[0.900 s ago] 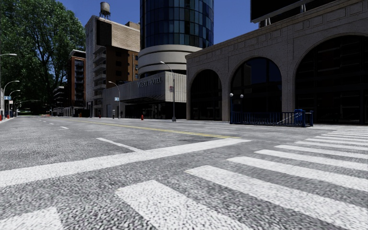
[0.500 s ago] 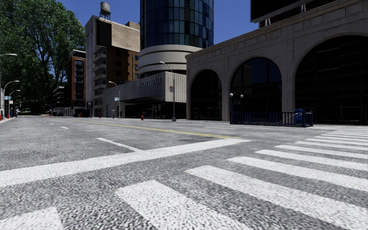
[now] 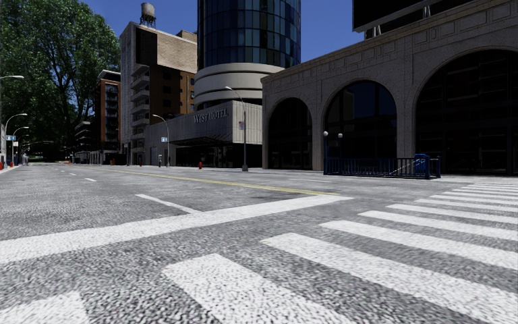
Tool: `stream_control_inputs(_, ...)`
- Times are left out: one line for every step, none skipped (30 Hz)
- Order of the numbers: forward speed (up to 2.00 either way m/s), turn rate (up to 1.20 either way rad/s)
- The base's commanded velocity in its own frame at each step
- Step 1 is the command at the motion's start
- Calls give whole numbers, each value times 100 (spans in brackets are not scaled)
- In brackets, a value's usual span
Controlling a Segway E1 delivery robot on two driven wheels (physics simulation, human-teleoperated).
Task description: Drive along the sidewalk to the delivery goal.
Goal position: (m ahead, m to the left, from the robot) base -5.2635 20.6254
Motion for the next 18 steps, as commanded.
stream_control_inputs(0,0)
stream_control_inputs(0,0)
stream_control_inputs(0,0)
stream_control_inputs(0,1)
stream_control_inputs(0,5)
stream_control_inputs(0,8)
stream_control_inputs(-9,17)
stream_control_inputs(-12,23)
stream_control_inputs(-12,23)
stream_control_inputs(-13,26)
stream_control_inputs(-14,32)
stream_control_inputs(-14,40)
stream_control_inputs(-14,40)
stream_control_inputs(-14,43)
stream_control_inputs(-14,48)
stream_control_inputs(-14,51)
stream_control_inputs(-15,54)
stream_control_inputs(-18,54)
